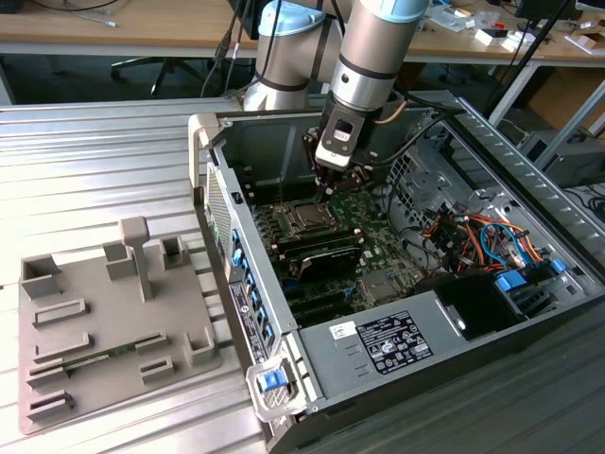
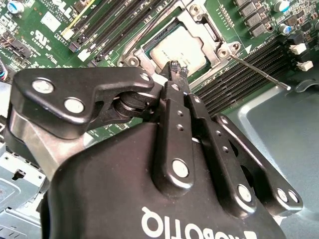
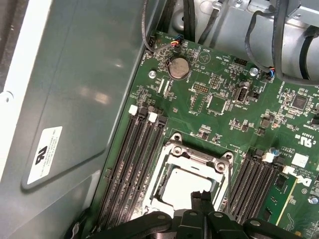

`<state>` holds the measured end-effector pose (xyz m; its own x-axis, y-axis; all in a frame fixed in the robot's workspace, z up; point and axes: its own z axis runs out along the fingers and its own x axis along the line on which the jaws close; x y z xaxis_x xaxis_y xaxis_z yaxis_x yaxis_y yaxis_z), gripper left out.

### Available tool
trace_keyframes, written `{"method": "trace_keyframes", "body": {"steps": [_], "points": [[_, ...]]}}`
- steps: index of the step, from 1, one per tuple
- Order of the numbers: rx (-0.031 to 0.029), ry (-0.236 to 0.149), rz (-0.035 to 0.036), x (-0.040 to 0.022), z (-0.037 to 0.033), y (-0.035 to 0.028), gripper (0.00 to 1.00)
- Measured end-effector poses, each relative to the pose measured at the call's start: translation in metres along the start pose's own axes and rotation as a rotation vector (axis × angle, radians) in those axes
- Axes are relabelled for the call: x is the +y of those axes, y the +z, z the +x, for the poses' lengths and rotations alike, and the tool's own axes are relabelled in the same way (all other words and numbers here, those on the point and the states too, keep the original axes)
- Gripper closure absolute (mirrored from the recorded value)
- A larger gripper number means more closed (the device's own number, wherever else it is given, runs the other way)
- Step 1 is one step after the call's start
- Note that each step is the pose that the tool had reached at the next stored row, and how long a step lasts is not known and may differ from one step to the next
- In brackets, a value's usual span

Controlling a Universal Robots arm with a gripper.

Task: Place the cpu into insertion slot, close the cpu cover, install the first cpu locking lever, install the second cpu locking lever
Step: 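Install the first cpu locking lever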

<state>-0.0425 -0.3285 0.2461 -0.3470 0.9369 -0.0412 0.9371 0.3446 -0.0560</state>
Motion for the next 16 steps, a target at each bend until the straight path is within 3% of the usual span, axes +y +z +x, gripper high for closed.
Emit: {"method": "trace_keyframes", "body": {"steps": [16], "points": [[-0.0018, -0.032, -0.0014, 0.0, 0.0, 0.0, 0.89]]}}
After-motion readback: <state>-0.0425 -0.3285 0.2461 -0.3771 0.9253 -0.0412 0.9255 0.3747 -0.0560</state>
